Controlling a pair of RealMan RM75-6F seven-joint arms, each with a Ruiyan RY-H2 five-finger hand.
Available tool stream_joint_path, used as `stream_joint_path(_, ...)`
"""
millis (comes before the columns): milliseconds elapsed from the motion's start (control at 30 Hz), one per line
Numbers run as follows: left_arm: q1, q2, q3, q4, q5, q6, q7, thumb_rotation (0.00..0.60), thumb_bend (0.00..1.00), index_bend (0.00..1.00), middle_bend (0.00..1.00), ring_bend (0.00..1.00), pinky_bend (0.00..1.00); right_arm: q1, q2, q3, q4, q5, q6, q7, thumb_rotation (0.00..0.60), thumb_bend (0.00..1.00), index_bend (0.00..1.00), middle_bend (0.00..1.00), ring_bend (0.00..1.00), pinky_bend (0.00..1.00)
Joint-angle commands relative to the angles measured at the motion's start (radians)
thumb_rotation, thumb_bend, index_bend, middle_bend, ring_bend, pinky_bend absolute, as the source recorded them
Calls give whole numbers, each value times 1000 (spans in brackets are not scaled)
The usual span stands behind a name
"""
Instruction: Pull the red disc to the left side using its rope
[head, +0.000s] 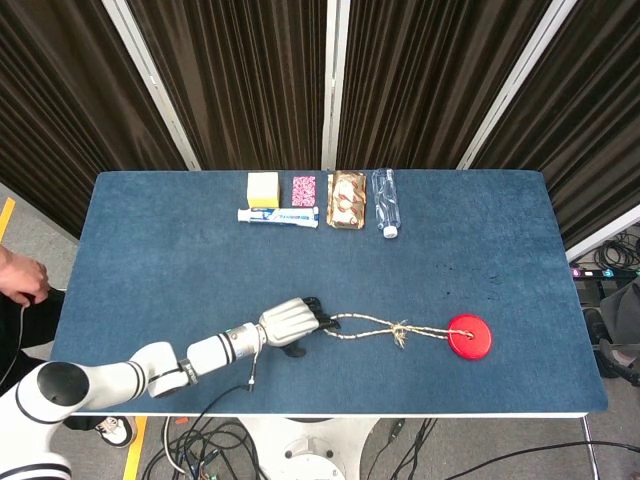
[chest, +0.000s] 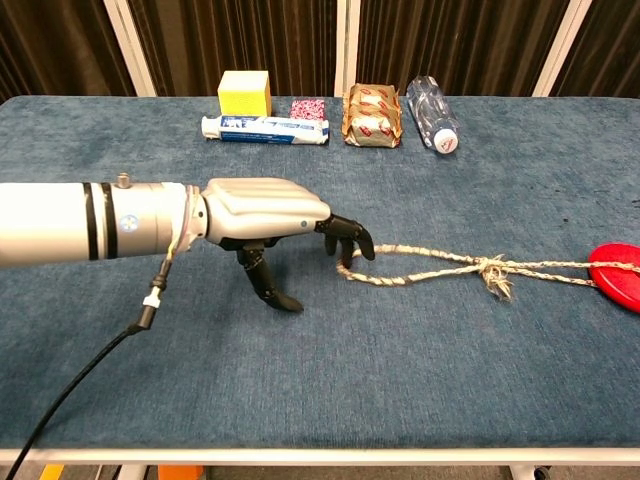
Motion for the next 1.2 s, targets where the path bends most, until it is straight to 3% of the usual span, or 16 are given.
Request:
stream_joint_path(33,8,14,7,-20,-9,7,14,600,242,217,793,328,216,-1,-1,2,2,1,2,4,600,244,0,0,0,0)
stream_joint_path(300,37,41,11,-64,-30,39,59,600,322,298,861,453,317,-2,-2,4,10,1,-2,20,600,249,0,0,0,0)
stream_joint_path(367,48,49,5,-77,-42,52,73,600,362,375,886,514,407,-2,-2,4,10,1,-3,22,600,249,0,0,0,0)
stream_joint_path(500,83,79,-11,-116,-65,105,103,600,374,629,923,641,617,-3,1,6,10,1,-1,26,600,249,0,0,0,0)
stream_joint_path(600,120,123,-22,-167,-79,164,137,600,371,736,932,664,653,-3,3,8,11,4,-2,27,600,250,0,0,0,0)
stream_joint_path(767,214,181,-41,-228,-90,325,209,600,374,771,940,690,696,-3,2,8,11,4,-4,24,600,252,0,0,0,0)
stream_joint_path(1033,367,241,-66,-247,-99,570,218,600,375,785,949,732,749,10,-7,3,0,-6,-19,-1,600,253,0,0,0,0)
stream_joint_path(1200,450,293,-78,-230,-138,651,204,600,375,785,951,742,760,18,-11,2,-8,-10,-28,-19,600,253,0,0,0,0)
